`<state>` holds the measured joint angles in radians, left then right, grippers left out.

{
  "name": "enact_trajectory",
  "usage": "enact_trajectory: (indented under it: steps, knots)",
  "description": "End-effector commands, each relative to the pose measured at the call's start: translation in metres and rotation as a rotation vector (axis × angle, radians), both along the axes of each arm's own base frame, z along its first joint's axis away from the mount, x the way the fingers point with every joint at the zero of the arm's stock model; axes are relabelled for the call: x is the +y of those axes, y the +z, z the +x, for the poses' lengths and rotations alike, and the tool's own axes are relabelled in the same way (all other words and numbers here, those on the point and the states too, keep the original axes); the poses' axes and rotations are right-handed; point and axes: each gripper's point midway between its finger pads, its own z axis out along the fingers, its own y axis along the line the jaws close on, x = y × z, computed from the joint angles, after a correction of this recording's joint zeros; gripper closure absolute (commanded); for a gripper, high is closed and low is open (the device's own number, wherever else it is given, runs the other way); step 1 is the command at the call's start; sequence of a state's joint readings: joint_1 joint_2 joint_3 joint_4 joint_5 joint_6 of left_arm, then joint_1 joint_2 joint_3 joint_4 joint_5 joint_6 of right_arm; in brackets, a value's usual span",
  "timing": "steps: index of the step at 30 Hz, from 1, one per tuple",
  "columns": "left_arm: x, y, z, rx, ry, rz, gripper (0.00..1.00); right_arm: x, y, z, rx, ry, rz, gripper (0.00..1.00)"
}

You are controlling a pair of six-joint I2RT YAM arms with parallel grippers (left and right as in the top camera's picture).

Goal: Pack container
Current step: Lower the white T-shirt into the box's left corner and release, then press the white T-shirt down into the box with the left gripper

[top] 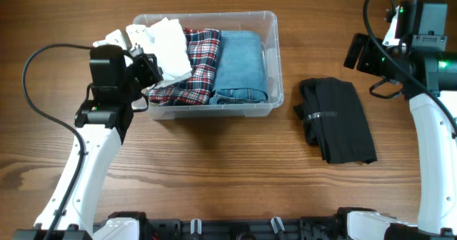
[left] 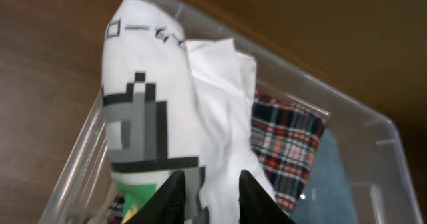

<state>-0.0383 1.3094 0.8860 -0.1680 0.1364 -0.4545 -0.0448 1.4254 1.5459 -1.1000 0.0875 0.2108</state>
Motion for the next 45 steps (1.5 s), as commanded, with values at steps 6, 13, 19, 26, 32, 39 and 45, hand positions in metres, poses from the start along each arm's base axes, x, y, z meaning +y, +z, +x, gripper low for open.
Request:
enact_trajectory:
  steps: [6, 13, 19, 26, 32, 39, 45]
  knots:
    - [0.01, 0.056, 0.004, -0.182, 0.047, 0.018, 0.96, -0.004, -0.004, 0.0, 0.014, -0.002, -0.02, 0.0]
    - [0.009, 0.053, 0.02, -0.208, 0.071, 0.003, 0.96, -0.004, -0.004, 0.0, 0.014, -0.003, -0.02, 0.0]
    - [-0.003, 0.036, 0.032, -0.189, 0.044, 0.003, 0.96, -0.004, -0.004, 0.0, 0.014, -0.002, -0.02, 0.0]
    - [-0.008, -0.042, 0.038, 0.017, 0.032, 0.024, 0.96, -0.004, -0.004, 0.0, 0.014, -0.002, -0.02, 0.0]
    - [-0.006, -0.126, 0.022, 0.266, 0.028, 0.052, 0.96, -0.004, -0.004, 0.0, 0.014, -0.003, -0.02, 0.0]
    - [-0.008, -0.113, 0.027, 0.233, 0.023, 0.049, 0.96, -0.004, -0.004, 0.0, 0.014, -0.002, -0.02, 0.0]
    - [-0.023, -0.037, 0.039, 0.054, -0.022, 0.013, 0.96, -0.004, -0.004, 0.0, 0.014, -0.002, -0.021, 0.0]
